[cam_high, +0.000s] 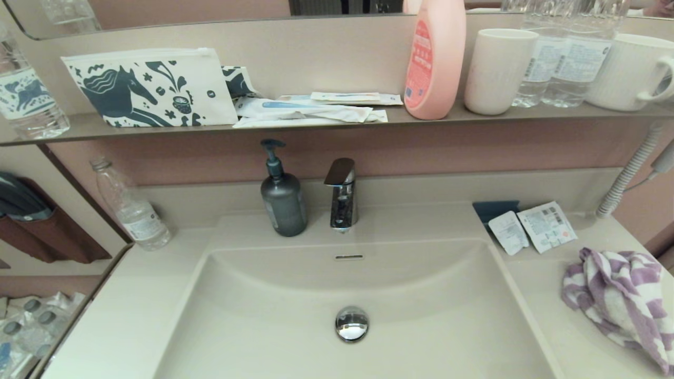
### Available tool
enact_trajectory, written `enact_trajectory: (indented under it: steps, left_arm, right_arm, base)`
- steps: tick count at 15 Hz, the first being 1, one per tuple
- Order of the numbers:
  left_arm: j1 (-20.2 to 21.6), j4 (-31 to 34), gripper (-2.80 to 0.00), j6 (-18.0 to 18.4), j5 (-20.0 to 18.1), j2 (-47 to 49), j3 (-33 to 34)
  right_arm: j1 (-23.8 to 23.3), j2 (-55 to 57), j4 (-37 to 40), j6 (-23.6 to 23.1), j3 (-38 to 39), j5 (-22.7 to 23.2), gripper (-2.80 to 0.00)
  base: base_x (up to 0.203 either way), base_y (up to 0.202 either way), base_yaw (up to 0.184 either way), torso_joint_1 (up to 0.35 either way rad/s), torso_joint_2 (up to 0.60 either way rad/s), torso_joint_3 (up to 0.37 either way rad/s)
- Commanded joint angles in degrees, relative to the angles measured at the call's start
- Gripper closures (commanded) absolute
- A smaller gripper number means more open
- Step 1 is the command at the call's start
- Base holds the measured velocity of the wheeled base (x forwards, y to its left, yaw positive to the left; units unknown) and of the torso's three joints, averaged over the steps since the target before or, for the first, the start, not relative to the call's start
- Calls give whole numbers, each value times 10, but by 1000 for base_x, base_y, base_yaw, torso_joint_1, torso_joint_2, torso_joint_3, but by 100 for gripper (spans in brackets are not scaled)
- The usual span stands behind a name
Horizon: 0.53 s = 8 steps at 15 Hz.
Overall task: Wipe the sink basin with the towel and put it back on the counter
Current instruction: Turn on the faucet
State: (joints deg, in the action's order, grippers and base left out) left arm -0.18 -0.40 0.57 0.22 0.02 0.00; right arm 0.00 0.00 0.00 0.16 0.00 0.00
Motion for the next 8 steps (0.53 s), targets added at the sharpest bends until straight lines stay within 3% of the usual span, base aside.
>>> enact_trajectory:
  steps: [1, 4, 8]
  left_arm:
    - [0, -4, 0, 3, 0, 0, -1]
    - [0, 13, 0, 6, -38, 14, -75]
    - [0, 32, 0, 4, -109, 141, -163]
  right_arm:
    - [0, 0, 0, 0, 0, 0, 0]
    - [0, 0, 0, 0, 0, 0, 0]
    - [0, 0, 0, 0, 0, 0, 0]
  base:
    - [0, 0, 0, 0, 0, 0]
    - [0, 0, 0, 0, 0, 0]
    - [0, 0, 0, 0, 0, 0]
